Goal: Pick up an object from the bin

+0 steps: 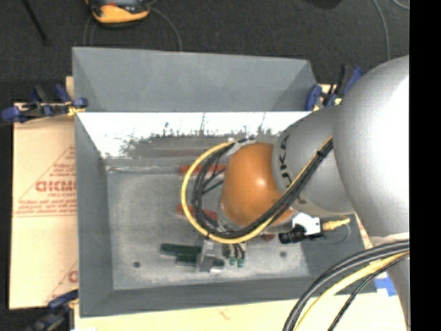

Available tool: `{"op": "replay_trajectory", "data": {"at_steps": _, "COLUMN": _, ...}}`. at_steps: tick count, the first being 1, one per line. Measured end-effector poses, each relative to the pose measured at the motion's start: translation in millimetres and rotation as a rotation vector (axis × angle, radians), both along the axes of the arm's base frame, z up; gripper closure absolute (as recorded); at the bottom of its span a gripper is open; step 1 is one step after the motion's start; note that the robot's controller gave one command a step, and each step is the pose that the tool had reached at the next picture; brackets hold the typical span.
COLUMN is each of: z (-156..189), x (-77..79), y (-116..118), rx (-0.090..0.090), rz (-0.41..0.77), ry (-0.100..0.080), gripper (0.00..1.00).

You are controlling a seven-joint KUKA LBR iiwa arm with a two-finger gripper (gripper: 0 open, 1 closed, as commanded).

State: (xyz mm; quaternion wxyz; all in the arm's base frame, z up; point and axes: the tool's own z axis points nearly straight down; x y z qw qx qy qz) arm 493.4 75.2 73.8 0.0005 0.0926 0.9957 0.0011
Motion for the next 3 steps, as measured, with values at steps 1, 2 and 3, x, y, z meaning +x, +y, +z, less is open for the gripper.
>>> {"op": "replay_trajectory", "data": {"at_steps": 1, "z": 157.0, "x": -1.4, "y": -31.7, "rx": -0.003, "rz": 0.111, "ry": -0.004, "gripper": 1.0}}
{"op": "replay_trajectory", "data": {"at_steps": 2, "z": 156.5, "x": -1.8, "y": -31.4, "rx": -0.002, "rz": 0.11, "ry": -0.002, "gripper": 1.0}}
{"op": "replay_trajectory", "data": {"at_steps": 3, "z": 95.3, "x": 42.8, "y": 4.6, "rx": -0.001, "rz": 0.039, "ry": -0.002, "gripper": 0.0}}
